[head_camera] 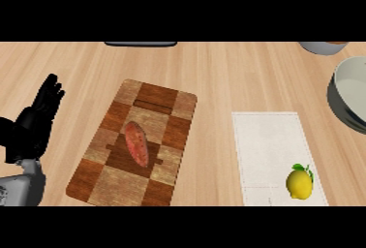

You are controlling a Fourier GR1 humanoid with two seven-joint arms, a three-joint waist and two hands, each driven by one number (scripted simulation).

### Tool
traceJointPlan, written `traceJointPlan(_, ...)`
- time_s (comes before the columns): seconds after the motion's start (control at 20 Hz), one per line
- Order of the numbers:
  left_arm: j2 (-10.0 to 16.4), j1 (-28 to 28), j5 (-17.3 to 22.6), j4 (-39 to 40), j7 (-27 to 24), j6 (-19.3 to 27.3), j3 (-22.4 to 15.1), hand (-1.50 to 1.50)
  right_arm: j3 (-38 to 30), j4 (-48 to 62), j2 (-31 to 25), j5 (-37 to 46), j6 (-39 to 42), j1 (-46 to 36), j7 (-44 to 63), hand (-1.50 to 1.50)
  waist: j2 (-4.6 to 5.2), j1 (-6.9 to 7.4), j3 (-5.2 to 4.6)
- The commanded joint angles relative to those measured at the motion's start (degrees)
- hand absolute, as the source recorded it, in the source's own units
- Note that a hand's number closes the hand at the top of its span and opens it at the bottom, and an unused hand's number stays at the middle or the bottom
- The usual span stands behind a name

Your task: Pick the croissant from the placemat and place it in the bowl

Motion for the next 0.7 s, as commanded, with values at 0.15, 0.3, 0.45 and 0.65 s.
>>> traceJointPlan(0.15,0.86,0.89,0.37,-1.31,0.60,-0.60,1.07,0.00,-6.67,7.59,-1.65,-7.30,3.12,2.76,-3.54,-1.50,-0.10,-0.01,0.05)
traceJointPlan(0.3,0.25,1.16,0.42,-1.19,-1.45,-1.13,0.55,0.00,-8.66,9.79,-2.39,-10.31,4.87,4.27,-12.28,-1.50,0.09,0.39,0.10)
traceJointPlan(0.45,-0.96,-0.82,-2.13,-0.78,0.77,1.43,-0.92,0.00,-12.04,6.91,-1.43,-14.77,2.03,4.85,-17.79,-1.50,-0.17,-0.31,0.09)
traceJointPlan(0.65,0.38,1.21,0.22,-0.83,1.13,-0.20,1.24,0.00,-21.03,0.82,-1.64,-24.25,-4.87,5.55,-26.18,-1.50,-0.82,-1.47,0.19)
